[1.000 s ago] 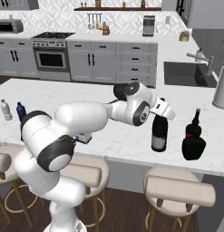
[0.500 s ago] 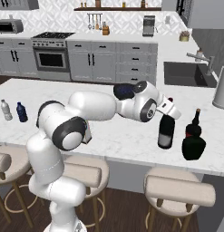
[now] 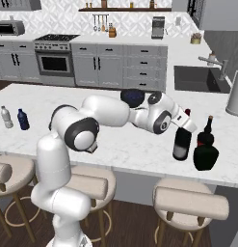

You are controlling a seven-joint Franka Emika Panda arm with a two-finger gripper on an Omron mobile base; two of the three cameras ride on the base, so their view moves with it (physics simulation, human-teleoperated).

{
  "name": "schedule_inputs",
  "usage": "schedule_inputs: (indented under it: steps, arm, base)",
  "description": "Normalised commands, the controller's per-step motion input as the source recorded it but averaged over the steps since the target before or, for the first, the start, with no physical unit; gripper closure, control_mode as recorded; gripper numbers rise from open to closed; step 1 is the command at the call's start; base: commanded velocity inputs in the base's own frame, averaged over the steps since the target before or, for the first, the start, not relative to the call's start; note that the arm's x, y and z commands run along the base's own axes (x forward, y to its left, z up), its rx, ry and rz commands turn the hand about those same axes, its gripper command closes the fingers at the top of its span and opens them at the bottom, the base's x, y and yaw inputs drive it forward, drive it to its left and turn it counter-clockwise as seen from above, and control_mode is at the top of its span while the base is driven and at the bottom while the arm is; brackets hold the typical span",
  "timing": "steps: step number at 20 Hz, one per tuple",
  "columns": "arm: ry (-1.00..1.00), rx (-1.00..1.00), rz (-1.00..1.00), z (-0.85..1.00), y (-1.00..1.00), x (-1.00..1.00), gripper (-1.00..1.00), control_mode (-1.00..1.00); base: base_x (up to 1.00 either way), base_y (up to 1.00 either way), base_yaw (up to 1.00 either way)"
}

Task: Move the plastic bottles in the middle to the plastics group, and the glass bottles in the middle to the glass group.

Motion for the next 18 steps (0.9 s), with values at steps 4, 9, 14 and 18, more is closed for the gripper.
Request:
schedule_inputs:
  steps: [4,9,14,18]
  arm:
    - [-0.07,0.00,-0.02,-0.44,0.01,0.02,1.00,-1.00]
    - [-0.07,0.00,0.00,-0.42,0.00,0.02,1.00,-1.00]
    - [-0.04,0.00,0.00,-0.44,0.00,-0.04,1.00,-1.00]
    - [0.00,0.01,0.00,-0.23,0.04,-0.20,-1.00,-1.00]
  base:
    - [0.00,0.00,0.00]
    - [0.00,0.00,0.00]
    - [0.00,0.00,0.00]
    - [0.00,0.00,0.00]
